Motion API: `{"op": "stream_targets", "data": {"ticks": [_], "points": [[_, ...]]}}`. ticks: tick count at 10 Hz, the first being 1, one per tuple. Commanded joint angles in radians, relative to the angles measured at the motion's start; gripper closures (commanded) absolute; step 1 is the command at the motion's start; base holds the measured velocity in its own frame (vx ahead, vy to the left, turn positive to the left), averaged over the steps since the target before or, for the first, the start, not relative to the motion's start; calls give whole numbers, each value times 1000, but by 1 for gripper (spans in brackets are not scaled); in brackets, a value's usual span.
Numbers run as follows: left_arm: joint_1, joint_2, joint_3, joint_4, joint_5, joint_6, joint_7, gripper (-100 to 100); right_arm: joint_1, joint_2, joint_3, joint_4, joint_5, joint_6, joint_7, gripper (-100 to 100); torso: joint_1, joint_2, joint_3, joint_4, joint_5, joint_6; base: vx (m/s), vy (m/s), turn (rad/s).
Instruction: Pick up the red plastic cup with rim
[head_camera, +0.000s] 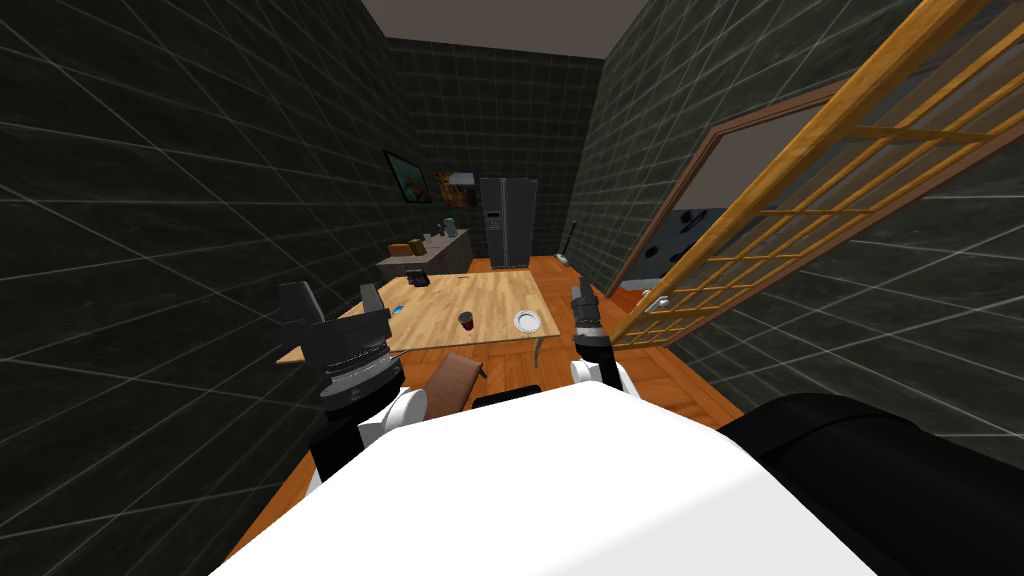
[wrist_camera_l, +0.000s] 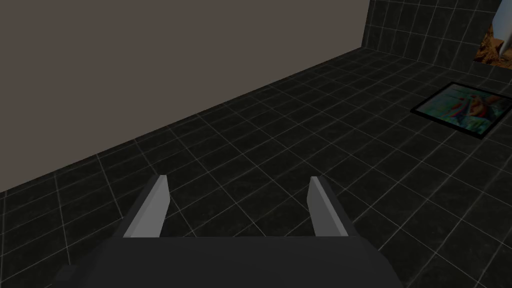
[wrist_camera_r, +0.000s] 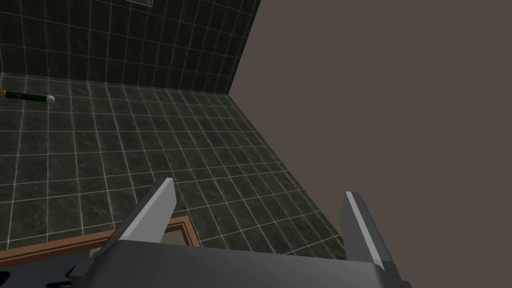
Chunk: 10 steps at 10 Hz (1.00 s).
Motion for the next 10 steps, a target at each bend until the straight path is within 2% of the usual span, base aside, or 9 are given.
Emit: {"op": "stream_targets", "data": {"ticks": [1,6,9,10], "points": [[-9,43,9,14,-1,25,-1,-100,0,0,0,0,0,0,0,0,0,0,0,0,0,0,6,-18,-12],[-50,120,49,74,-4,139,-5,-100,0,0,0,0,0,0,0,0,-3,-2,-1,0,-1,0,18,-39,-12],[-85,142,85,126,-7,228,-9,-100,0,0,0,0,0,0,0,0,-4,-2,-1,-1,-1,0,25,-58,-18],[-85,142,85,126,-7,239,-9,-100,0,0,0,0,0,0,0,0,-4,-2,-1,-1,-1,0,20,-41,-4]]}}
